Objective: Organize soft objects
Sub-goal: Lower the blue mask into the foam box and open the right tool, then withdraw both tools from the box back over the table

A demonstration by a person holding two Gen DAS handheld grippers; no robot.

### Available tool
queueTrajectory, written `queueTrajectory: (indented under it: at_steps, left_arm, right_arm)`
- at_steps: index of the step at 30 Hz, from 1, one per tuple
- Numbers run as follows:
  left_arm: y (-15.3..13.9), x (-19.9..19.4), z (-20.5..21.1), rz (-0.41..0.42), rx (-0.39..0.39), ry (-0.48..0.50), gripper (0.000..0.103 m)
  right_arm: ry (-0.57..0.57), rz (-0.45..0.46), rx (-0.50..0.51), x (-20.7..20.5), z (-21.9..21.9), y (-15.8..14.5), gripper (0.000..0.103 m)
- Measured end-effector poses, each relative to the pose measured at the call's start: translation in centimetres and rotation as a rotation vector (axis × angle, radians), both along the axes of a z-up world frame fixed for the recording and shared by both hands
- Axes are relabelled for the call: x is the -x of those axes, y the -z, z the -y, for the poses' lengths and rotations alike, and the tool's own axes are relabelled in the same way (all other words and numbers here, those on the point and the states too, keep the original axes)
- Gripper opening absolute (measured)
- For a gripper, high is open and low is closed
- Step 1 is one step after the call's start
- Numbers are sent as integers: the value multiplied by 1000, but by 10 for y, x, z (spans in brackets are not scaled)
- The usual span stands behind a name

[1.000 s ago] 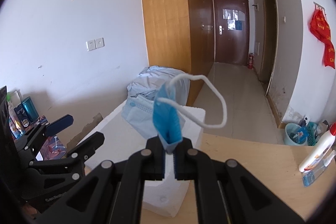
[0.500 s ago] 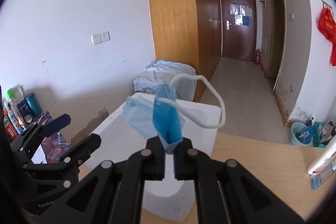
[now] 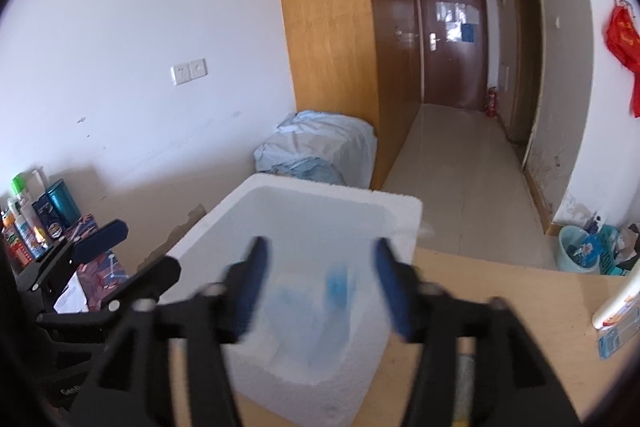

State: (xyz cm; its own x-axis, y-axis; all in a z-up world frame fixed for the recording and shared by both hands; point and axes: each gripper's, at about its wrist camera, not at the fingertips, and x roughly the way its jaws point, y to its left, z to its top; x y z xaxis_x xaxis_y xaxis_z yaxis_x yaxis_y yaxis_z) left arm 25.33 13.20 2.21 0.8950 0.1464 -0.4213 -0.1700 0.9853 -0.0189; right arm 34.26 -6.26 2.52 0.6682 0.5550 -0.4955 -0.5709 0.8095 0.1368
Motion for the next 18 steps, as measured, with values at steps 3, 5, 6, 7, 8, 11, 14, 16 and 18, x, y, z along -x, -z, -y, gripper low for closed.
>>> queueTrajectory:
  at_steps: [3, 5, 6, 7, 8, 11, 14, 16, 18]
  left_arm:
    - [1, 0, 1, -4, 2, 2, 83]
    - [1, 0, 1, -7, 3, 5, 83]
    - [1, 0, 2, -7, 1, 6, 83]
    - [1, 0, 3, -7, -1, 8, 83]
    - [1, 0, 3, -6, -3, 6, 83]
    - [1, -1, 4, -8, 0, 7, 83]
    - [1, 0, 4, -2, 1, 7, 83]
    - [0, 2, 4, 8, -3, 2, 83]
    - [0, 2, 4, 7, 0, 3, 83]
  right_arm:
    - [31, 27, -3, 4, 2, -3, 71]
    - [30, 32, -13, 5, 3, -5, 73]
    - [31, 33, -16, 6, 3, -6, 73]
    - [30, 34, -15, 6, 4, -6, 73]
    - [30, 36, -16, 6, 3, -6, 73]
    - [31, 37, -13, 7, 2, -6, 73]
    - [27, 36, -20, 7, 4, -7, 73]
    - [27, 32, -23, 7, 4, -7, 73]
    - [29, 32, -21, 7, 5, -7, 73]
